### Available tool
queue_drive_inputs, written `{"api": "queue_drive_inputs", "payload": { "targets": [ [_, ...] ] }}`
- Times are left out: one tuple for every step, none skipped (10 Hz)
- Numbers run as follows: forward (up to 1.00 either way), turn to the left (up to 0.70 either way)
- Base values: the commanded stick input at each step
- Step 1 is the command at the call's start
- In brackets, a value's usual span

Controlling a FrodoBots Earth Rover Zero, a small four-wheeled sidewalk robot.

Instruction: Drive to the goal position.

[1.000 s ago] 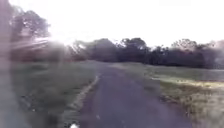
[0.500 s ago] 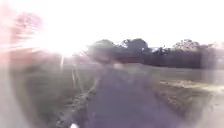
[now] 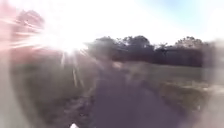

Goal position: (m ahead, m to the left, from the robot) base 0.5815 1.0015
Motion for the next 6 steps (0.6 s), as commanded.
{"api": "queue_drive_inputs", "payload": {
  "targets": [
    [0.85,0.00],
    [0.85,0.00],
    [0.85,0.00],
    [0.85,0.00],
    [0.85,0.00],
    [0.85,0.00]
  ]
}}
